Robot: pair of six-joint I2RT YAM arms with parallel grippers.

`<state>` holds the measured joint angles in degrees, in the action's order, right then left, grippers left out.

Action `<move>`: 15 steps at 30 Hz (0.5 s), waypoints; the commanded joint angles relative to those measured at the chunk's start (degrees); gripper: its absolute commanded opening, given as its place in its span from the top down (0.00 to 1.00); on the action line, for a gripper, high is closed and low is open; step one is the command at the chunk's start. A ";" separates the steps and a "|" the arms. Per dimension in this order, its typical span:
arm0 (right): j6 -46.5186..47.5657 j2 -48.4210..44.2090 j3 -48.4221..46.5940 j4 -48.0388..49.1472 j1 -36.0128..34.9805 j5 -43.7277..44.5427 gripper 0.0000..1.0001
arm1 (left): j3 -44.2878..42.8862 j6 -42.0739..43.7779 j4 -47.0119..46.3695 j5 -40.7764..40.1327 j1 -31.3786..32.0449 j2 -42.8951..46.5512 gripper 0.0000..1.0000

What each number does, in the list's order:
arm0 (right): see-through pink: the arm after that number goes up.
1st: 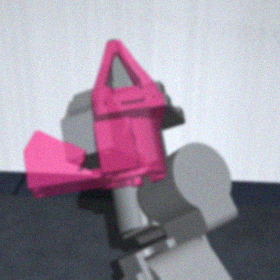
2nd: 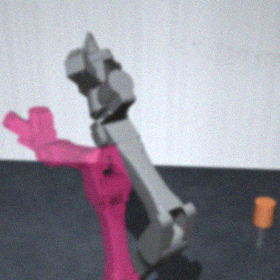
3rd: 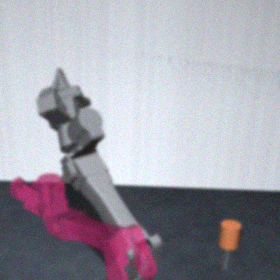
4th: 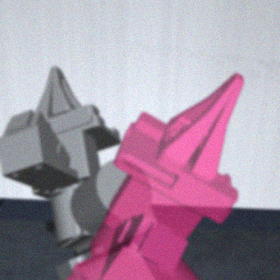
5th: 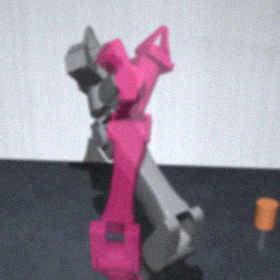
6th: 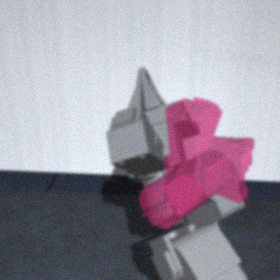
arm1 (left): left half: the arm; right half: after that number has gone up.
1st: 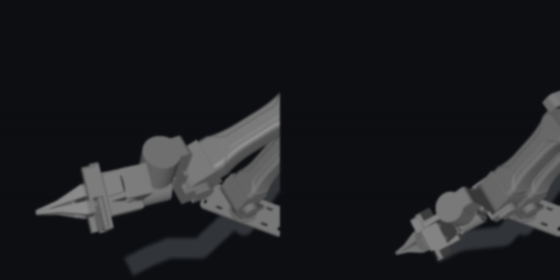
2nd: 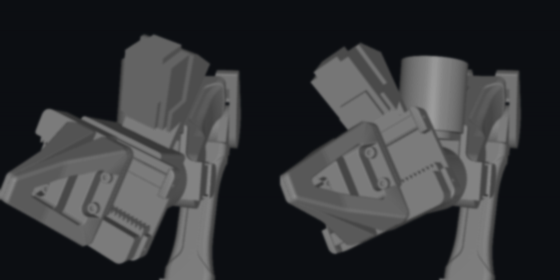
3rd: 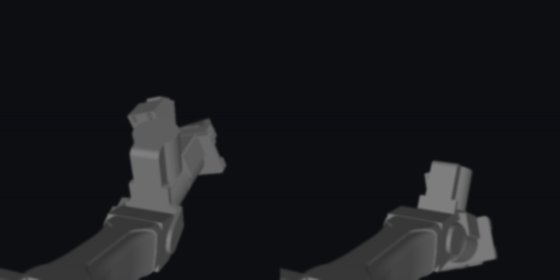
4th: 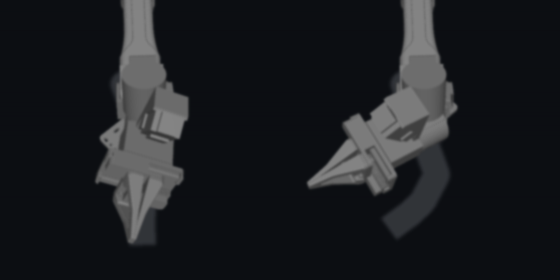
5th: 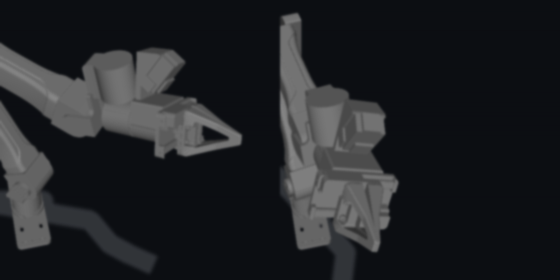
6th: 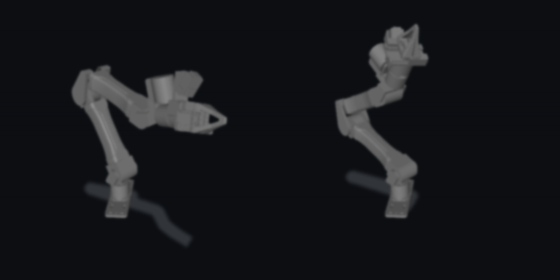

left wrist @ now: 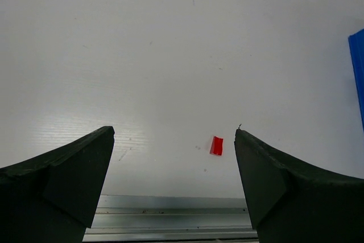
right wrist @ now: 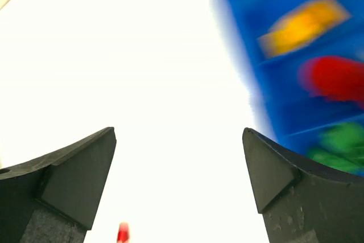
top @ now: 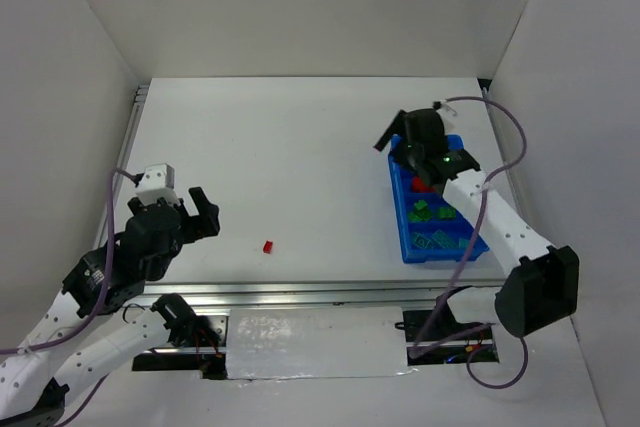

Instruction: Sort the legos into containers by color

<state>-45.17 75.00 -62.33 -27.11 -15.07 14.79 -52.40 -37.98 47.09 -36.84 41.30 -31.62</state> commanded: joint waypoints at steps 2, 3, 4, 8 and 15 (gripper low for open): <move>4.04 -2.93 -4.29 -2.68 -18.21 7.36 0.00 | -2.97 -6.67 5.11 -9.73 -0.43 2.78 0.00; 3.95 -1.97 -4.21 -2.33 -21.11 7.54 0.00 | -3.06 -8.59 5.99 -10.70 -0.52 3.40 0.01; 3.77 -1.18 -4.30 -2.07 -23.75 6.84 0.00 | -3.14 -9.39 7.30 -12.28 -0.52 4.97 0.00; 1.93 6.98 -7.71 -3.63 -36.94 8.49 0.00 | -3.15 -11.85 8.63 -14.22 -0.78 9.01 0.00; -3.26 29.74 -23.62 -11.11 -51.44 13.34 0.01 | -3.23 -14.05 10.30 -15.81 -0.87 12.80 0.01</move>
<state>-45.67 100.36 -80.60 -32.95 -63.02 23.97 -54.02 -49.69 56.58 -49.89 40.75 -19.64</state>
